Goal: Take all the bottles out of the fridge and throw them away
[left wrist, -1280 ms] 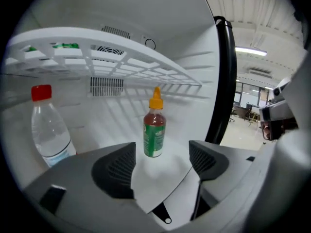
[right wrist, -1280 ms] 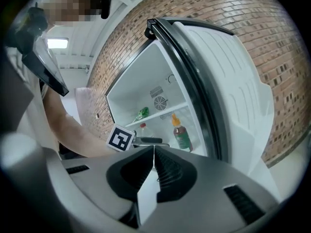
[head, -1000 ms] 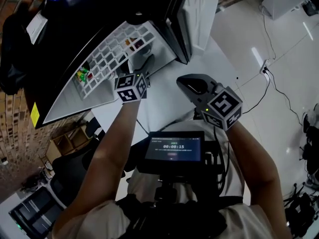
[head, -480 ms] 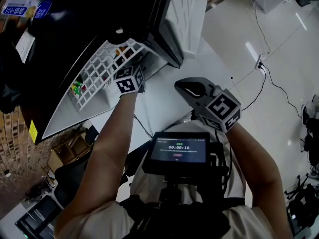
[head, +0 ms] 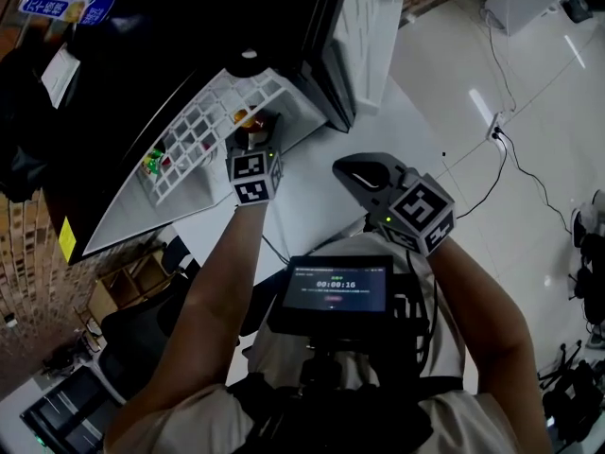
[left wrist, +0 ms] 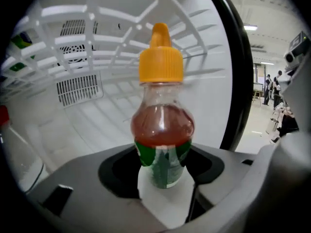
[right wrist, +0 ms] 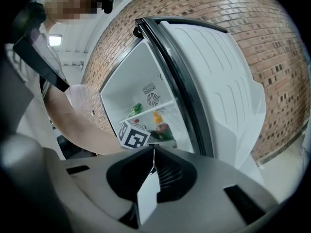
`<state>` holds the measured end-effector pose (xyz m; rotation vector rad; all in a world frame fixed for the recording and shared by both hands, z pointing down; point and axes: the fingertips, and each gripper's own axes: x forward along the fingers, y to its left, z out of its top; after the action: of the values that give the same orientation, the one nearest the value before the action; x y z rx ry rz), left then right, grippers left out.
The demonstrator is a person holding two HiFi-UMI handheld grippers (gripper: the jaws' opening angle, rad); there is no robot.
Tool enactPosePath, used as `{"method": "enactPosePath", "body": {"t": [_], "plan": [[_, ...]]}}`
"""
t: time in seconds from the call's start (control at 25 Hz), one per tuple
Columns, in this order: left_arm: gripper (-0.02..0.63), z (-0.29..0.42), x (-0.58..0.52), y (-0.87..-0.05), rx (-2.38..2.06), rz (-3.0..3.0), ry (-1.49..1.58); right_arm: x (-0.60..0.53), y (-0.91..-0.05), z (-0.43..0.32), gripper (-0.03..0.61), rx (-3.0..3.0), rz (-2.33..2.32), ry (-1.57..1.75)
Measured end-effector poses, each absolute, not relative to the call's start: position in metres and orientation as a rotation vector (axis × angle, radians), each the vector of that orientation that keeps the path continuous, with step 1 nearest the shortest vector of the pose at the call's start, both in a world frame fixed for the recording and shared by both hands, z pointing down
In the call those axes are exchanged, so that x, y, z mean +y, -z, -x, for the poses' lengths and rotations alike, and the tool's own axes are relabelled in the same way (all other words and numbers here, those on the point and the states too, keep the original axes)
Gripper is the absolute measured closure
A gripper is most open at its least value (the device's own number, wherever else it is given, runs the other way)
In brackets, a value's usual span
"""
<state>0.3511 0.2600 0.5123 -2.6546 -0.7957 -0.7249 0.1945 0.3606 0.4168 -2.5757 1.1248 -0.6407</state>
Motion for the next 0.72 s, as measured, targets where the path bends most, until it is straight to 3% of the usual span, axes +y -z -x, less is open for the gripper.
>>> {"method": "enactPosePath", "body": {"t": [0.72], "plan": [[0.33, -0.243, 0.197, -0.478, -0.804, 2.69, 0.678, 0.27, -0.395, -0.155, 0.574, 1.397, 2.535, 0.569]]}}
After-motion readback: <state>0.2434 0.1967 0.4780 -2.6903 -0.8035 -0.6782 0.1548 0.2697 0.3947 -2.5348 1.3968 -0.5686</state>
